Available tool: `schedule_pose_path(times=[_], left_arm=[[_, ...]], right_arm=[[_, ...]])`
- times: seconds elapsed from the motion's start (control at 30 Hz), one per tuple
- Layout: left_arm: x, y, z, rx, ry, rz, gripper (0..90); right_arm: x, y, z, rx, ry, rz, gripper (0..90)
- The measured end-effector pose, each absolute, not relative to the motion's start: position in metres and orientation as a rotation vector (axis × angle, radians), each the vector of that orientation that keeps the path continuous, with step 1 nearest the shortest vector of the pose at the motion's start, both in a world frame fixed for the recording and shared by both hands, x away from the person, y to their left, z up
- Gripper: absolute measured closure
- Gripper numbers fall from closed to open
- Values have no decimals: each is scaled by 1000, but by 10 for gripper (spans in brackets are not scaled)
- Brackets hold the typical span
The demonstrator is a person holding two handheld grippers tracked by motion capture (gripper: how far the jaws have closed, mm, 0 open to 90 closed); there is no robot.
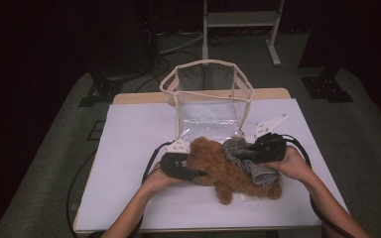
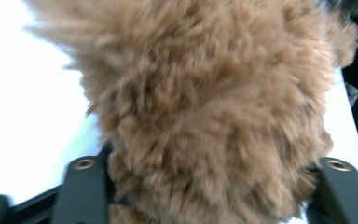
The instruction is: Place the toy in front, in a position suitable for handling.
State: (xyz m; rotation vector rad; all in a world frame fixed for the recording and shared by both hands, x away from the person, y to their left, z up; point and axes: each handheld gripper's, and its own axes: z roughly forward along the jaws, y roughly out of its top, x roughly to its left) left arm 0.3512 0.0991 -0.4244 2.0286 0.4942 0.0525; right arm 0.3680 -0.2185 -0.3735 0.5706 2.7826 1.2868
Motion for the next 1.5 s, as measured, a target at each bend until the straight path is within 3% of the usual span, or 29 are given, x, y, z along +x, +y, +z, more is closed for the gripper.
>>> schedule_pose_path(times=[0.13, 0.53, 0.7, 0.83, 0.97, 1.17, 1.5], left_arm=[[343, 96, -404, 2013, 417, 154, 456], [313, 97, -288, 2070, 156, 438, 456], [306, 101, -249, 2121, 58, 481, 446], [309, 94, -259, 2186, 15, 445, 408], [314, 88, -274, 2127, 19, 399, 392], [323, 66, -270, 2114, 2, 394, 369], [328, 29, -264, 2140, -74, 381, 362]], right_arm=[[369, -216, -368, 573, 2784, 1330, 758], [346, -216, -320, 472, 2624, 1617, 758], [337, -209, -305, 405, 2584, 1711, 756], [333, -210, -319, 409, 2601, 1697, 751], [334, -229, -329, 489, 2596, 1682, 751], [333, -246, -279, 437, 2548, 1627, 748], [345, -222, -205, 297, 2586, 1448, 747]])
